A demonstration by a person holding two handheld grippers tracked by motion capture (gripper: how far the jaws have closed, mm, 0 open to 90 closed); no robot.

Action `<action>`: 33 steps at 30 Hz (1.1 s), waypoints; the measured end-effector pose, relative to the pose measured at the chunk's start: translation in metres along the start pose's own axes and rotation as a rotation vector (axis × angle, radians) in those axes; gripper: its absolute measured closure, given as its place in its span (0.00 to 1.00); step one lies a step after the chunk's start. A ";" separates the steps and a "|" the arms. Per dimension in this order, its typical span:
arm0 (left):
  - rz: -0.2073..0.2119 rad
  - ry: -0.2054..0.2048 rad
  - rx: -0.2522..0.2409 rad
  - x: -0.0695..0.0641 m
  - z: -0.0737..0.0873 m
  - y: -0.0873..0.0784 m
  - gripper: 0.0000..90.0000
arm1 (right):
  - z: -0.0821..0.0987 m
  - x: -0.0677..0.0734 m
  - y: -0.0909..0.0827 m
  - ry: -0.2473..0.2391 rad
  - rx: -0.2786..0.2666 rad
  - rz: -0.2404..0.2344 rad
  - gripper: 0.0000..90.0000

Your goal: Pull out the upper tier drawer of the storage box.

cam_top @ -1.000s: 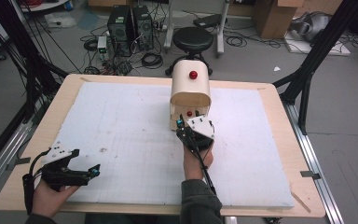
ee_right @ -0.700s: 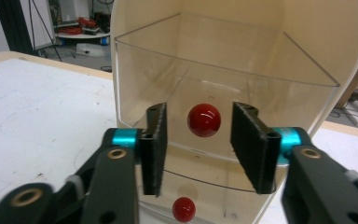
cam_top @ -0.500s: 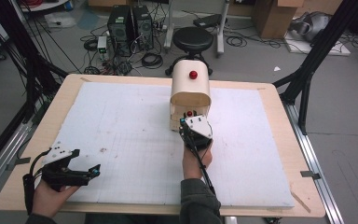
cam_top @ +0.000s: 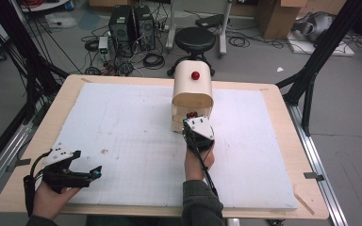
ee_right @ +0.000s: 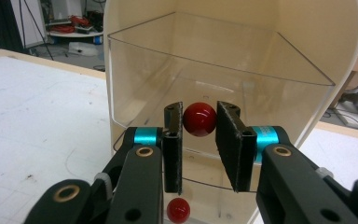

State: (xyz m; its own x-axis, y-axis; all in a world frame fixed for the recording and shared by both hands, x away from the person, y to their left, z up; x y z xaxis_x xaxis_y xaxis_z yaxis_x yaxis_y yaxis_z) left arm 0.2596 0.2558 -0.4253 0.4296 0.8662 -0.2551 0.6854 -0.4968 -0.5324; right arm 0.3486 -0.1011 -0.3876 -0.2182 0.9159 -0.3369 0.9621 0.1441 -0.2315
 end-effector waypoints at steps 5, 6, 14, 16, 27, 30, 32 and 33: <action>0.001 -0.001 -0.001 0.000 0.000 0.000 0.02 | 0.000 0.000 0.000 -0.003 0.000 -0.003 0.80; 0.000 -0.002 -0.001 0.000 0.000 0.000 0.02 | 0.000 0.000 0.000 -0.003 0.000 -0.003 0.80; -0.001 -0.006 -0.004 0.001 0.000 -0.001 0.02 | 0.000 -0.001 -0.002 0.011 0.004 -0.016 0.81; -0.002 -0.004 -0.003 0.001 0.000 -0.001 0.02 | 0.000 -0.001 -0.003 0.015 0.000 -0.018 0.81; 0.000 0.001 -0.001 0.000 0.000 -0.001 0.02 | 0.002 -0.002 -0.009 0.019 -0.002 -0.033 0.81; 0.000 -0.002 -0.003 0.000 0.000 -0.001 0.02 | 0.002 -0.002 -0.010 0.023 -0.006 -0.036 0.81; 0.002 0.000 -0.002 0.000 0.000 -0.001 0.02 | 0.003 -0.002 -0.010 0.023 -0.005 -0.036 0.81; 0.002 0.000 -0.002 0.000 0.000 -0.001 0.02 | 0.003 -0.002 -0.011 0.021 -0.004 -0.037 0.81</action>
Point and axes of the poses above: each handheld gripper's, and its own axes: y roughly forward along the jaws, z roughly out of its underside, x roughly to its left, the point moved 3 cm from there along y, roughly forward along the jaws, and after that the axes turned 12 degrees about -y, right-handed, at the moved point
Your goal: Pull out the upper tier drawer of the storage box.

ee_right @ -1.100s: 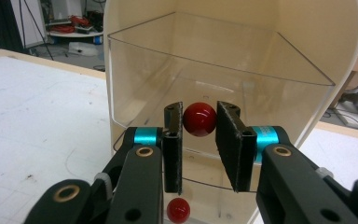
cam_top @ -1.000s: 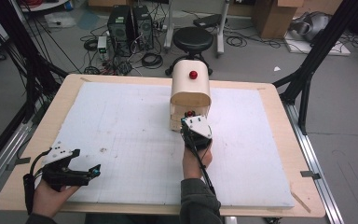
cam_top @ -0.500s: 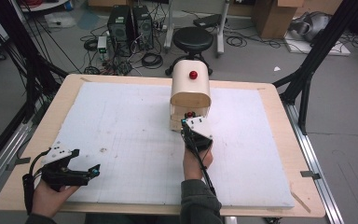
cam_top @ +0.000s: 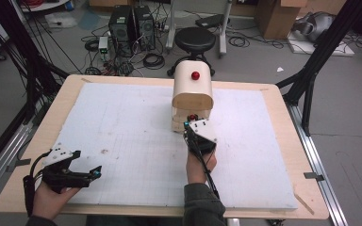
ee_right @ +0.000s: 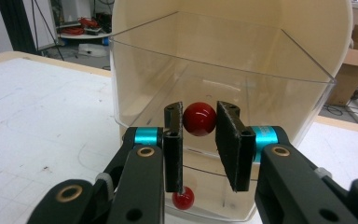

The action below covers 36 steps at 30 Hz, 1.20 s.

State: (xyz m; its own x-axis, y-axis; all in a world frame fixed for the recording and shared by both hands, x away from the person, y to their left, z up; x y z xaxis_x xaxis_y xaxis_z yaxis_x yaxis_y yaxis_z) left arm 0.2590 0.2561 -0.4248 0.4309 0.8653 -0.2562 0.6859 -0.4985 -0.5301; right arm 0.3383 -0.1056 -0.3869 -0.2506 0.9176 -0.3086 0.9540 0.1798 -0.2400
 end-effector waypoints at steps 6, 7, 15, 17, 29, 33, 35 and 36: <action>-0.001 -0.001 -0.001 0.000 0.000 0.000 0.02 | 0.000 0.000 -0.002 0.002 0.002 -0.001 0.81; -0.001 -0.001 -0.001 0.000 0.000 0.000 0.02 | 0.000 0.000 -0.002 0.000 0.001 -0.001 0.81; -0.001 -0.002 -0.001 0.000 0.000 0.000 0.02 | 0.002 0.001 -0.006 -0.004 -0.006 -0.002 0.81; -0.001 -0.001 -0.001 0.000 0.000 0.000 0.02 | 0.002 0.001 -0.006 -0.002 -0.006 -0.002 0.81; -0.002 0.001 0.000 0.000 0.000 0.000 0.02 | 0.003 0.002 -0.013 -0.002 -0.010 -0.006 0.81; 0.000 0.000 -0.002 0.000 0.000 0.000 0.02 | 0.004 0.003 -0.016 -0.001 -0.012 -0.008 0.81; -0.001 -0.001 -0.001 0.000 0.000 0.000 0.02 | 0.004 0.003 -0.018 -0.001 -0.011 -0.010 0.81; -0.001 -0.001 -0.001 0.000 0.000 0.000 0.02 | 0.005 0.003 -0.018 0.004 -0.012 -0.012 0.81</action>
Point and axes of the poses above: each handheld gripper's, and its own axes: y roughly forward along the jaws, z roughly out of its underside, x roughly to its left, the point moved 3 cm from there along y, roughly forward along the jaws, and after that the axes turned 12 degrees about -y, right-handed, at the moved point
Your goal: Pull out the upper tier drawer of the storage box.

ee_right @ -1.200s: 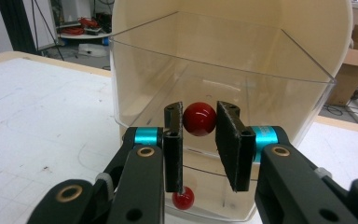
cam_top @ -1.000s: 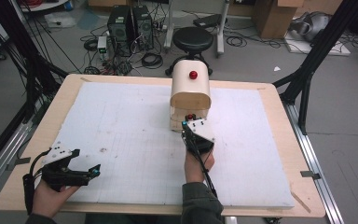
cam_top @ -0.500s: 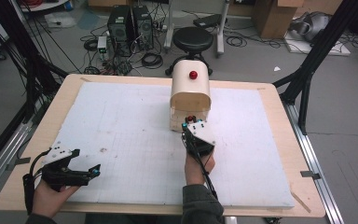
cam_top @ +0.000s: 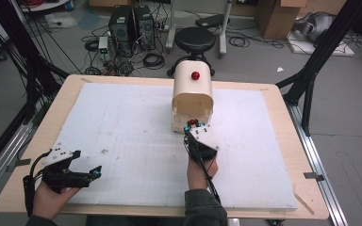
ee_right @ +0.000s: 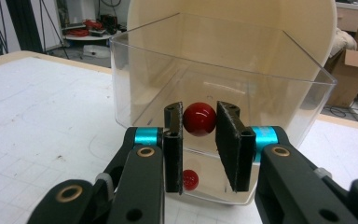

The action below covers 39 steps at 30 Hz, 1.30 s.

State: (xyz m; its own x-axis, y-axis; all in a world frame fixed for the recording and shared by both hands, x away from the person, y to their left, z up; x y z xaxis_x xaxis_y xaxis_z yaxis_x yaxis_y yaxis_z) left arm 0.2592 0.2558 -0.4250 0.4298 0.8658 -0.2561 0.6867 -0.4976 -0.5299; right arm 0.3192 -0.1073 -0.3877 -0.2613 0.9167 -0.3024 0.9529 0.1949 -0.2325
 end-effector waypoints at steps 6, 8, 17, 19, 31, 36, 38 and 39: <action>0.000 0.003 0.001 0.000 0.000 0.000 0.02 | 0.001 0.001 -0.003 -0.001 -0.002 -0.002 0.81; 0.001 -0.001 0.000 0.000 0.000 0.000 0.02 | 0.001 0.001 -0.004 0.001 -0.004 -0.003 0.81; 0.000 0.003 -0.001 0.000 0.000 0.000 0.02 | 0.002 0.002 -0.010 0.001 -0.005 -0.007 0.81; 0.000 0.003 0.000 0.000 0.000 0.000 0.02 | 0.003 0.002 -0.011 -0.003 -0.009 -0.008 0.81; 0.000 0.003 -0.001 0.000 0.000 0.000 0.02 | 0.004 0.003 -0.018 -0.003 -0.014 -0.013 0.81; 0.000 0.002 -0.001 0.000 0.000 0.000 0.02 | 0.005 0.004 -0.022 -0.006 -0.016 -0.021 0.81; 0.000 0.001 0.000 -0.001 0.000 0.000 0.02 | 0.005 0.004 -0.023 -0.006 -0.018 -0.023 0.81; 0.000 0.001 0.001 -0.001 0.000 0.000 0.02 | 0.006 0.004 -0.024 -0.006 -0.019 -0.022 0.81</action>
Point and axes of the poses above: each handheld gripper's, and its own axes: y roughly forward along the jaws, z roughly out of its underside, x roughly to its left, the point moved 3 cm from there along y, roughly forward along the jaws, and after that the axes turned 12 degrees about -y, right-handed, at the moved point
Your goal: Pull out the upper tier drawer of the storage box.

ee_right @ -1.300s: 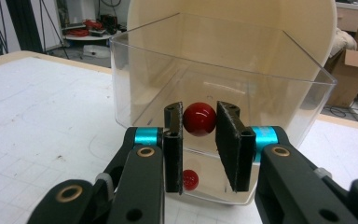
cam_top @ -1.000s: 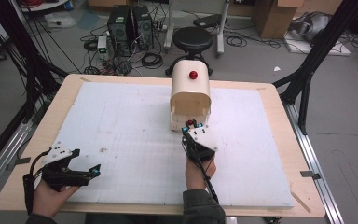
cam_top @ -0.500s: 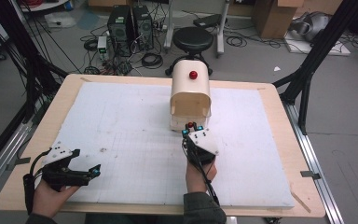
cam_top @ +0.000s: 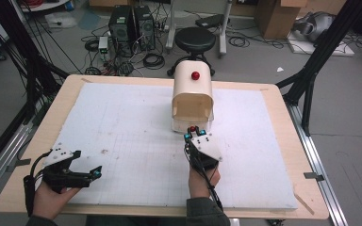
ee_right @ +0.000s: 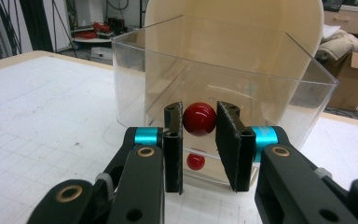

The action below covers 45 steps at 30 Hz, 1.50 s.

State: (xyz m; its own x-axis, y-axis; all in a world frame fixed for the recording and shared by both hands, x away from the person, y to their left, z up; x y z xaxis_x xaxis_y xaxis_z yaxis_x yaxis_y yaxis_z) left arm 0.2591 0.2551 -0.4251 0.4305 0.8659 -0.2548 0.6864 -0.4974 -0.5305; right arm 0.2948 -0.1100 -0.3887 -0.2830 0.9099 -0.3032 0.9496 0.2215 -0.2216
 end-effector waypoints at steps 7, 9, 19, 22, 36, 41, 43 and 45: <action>0.000 0.001 -0.001 0.000 0.000 0.000 0.02 | 0.001 0.000 -0.004 -0.002 -0.002 -0.005 0.81; -0.001 0.001 -0.001 0.000 0.000 0.000 0.02 | 0.001 0.001 -0.004 -0.003 -0.003 -0.004 0.81; 0.002 0.004 0.000 0.000 0.000 0.000 0.02 | 0.002 0.002 -0.008 -0.009 -0.007 -0.011 0.81; 0.002 0.004 0.003 0.000 0.000 0.000 0.02 | 0.002 0.002 -0.009 -0.007 -0.006 -0.013 0.81; 0.001 0.004 -0.001 0.000 0.000 0.000 0.02 | 0.004 0.003 -0.010 -0.009 -0.007 -0.012 0.80; 0.003 0.003 0.000 0.000 0.000 0.000 0.02 | 0.004 0.002 -0.011 -0.004 -0.014 -0.019 0.79; 0.004 0.004 0.000 0.000 0.000 0.000 0.02 | 0.004 0.002 -0.012 -0.001 -0.017 -0.025 0.78; 0.003 0.003 -0.002 0.000 0.000 0.000 0.02 | 0.004 0.002 -0.012 -0.001 -0.018 -0.031 0.78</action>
State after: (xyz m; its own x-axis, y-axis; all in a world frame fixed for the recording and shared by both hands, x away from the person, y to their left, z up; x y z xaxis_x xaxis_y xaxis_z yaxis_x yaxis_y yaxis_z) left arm 0.2588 0.2548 -0.4247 0.4339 0.8645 -0.2539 0.6866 -0.4997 -0.5280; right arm 0.2819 -0.1124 -0.3904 -0.3123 0.9023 -0.2972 0.9428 0.2559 -0.2139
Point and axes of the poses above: each handheld gripper's, and its own axes: y roughly forward along the jaws, z roughly out of its underside, x roughly to its left, the point moved 3 cm from there along y, roughly forward along the jaws, and after that the axes turned 12 degrees about -y, right-handed, at the moved point
